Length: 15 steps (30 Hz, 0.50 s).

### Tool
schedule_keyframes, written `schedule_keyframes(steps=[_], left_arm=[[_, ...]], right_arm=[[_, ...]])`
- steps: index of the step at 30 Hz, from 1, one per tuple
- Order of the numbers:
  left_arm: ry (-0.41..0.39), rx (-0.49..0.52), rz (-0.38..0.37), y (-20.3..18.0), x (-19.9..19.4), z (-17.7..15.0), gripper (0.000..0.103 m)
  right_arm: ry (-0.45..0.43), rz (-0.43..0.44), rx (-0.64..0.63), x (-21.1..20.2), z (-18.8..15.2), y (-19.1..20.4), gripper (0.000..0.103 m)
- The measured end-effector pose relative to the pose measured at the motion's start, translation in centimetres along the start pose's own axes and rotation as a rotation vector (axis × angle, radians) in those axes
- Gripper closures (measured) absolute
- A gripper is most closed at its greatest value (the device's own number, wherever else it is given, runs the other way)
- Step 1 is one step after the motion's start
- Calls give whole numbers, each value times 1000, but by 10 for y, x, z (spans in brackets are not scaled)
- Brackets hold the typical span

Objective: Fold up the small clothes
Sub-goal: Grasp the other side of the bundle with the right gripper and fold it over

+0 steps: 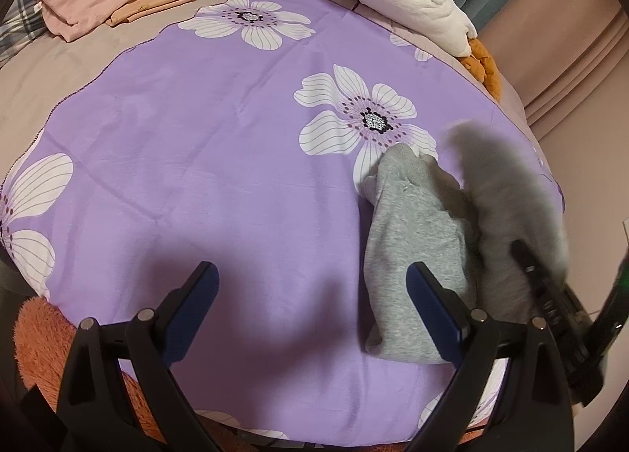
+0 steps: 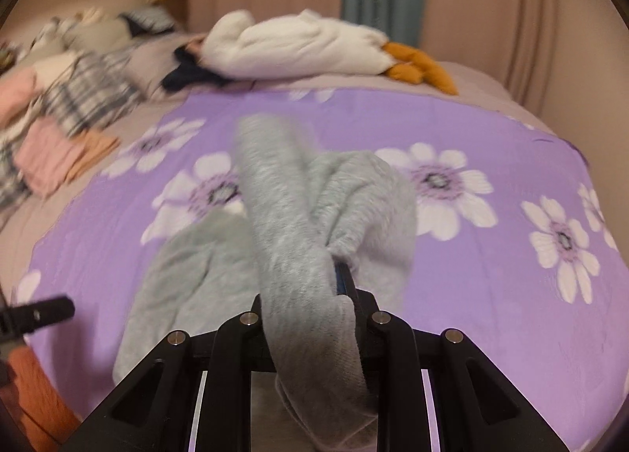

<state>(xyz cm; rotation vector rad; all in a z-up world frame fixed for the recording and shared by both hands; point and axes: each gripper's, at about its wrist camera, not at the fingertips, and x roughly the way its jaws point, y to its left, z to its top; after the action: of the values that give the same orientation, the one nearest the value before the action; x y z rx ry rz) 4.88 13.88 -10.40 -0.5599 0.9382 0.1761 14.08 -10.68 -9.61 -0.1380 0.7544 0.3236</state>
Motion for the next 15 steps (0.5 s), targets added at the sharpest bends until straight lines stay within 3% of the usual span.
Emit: schedule_keyframes(steps=[8,15], left_arm=[[5,-1,4,2,1,1,6],[10,2,-4,1,1,1,6]], right_arm=[[128,53,-135,27,-19,38,79],[170,86,-134,33,-19,43,79]])
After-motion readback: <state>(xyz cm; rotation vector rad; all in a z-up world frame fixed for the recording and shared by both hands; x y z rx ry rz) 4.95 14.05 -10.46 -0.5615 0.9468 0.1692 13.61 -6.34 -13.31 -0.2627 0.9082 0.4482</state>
